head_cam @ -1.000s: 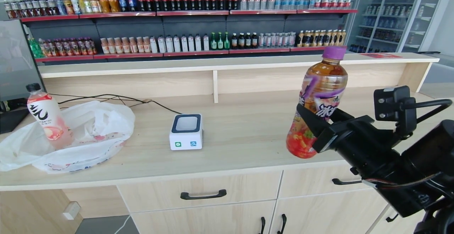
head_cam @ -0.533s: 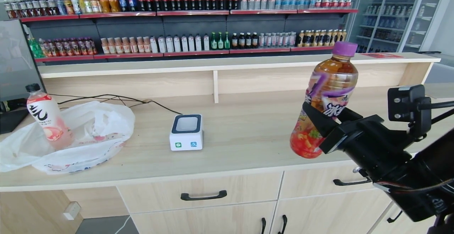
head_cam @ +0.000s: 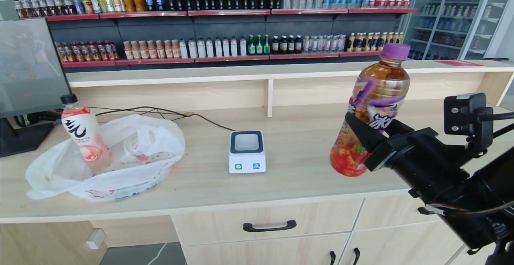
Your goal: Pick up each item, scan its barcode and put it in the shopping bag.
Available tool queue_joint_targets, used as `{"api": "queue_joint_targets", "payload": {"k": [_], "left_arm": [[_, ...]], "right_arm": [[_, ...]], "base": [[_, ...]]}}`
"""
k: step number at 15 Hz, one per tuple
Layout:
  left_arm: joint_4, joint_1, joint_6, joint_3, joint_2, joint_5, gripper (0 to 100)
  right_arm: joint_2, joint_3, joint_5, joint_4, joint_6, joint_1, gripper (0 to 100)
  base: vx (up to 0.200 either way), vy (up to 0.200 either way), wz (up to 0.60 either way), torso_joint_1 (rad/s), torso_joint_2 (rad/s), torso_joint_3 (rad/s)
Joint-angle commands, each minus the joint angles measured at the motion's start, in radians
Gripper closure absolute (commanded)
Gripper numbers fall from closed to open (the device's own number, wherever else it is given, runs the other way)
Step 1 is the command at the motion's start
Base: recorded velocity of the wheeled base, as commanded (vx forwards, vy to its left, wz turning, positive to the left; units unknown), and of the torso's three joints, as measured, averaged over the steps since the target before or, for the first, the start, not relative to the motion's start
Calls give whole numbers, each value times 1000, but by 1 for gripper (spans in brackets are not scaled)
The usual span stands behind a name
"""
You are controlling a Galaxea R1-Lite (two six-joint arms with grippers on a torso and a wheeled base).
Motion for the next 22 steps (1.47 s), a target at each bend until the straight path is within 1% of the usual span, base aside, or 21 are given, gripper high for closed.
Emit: {"api": "queue_joint_targets", "payload": {"k": [1,12,16,17,19,21,22], "left_arm": [[0,0,-2,0,0,0,0],[-5,0,-2,0,0,0,0],[-2,0,0,0,0,0,0],[-2,0,0,0,0,0,0],[0,0,-2,0,0,0,0],[0,0,-2,0,0,0,0],[-2,0,-2,0,0,0,0]], "right_arm": [[1,0,0,-1,0,1,100],[-10,7,0,-1,0,2,100],[-19,-10,0,-1,7,2,100],[-11,-26,0,-1,24,-1,100],[35,-99,0,-1,58,1,100],[58,-115,7,-1,64,7,100],[79,-130,0,-1,104,8,100]], "base": [[0,200,0,2,2,2],[0,200,0,3,3,1],[0,0,0,0,0,0],[0,0,0,0,0,0],[0,0,0,0,0,0],[0,0,0,0,0,0],[0,0,0,0,0,0]]}}
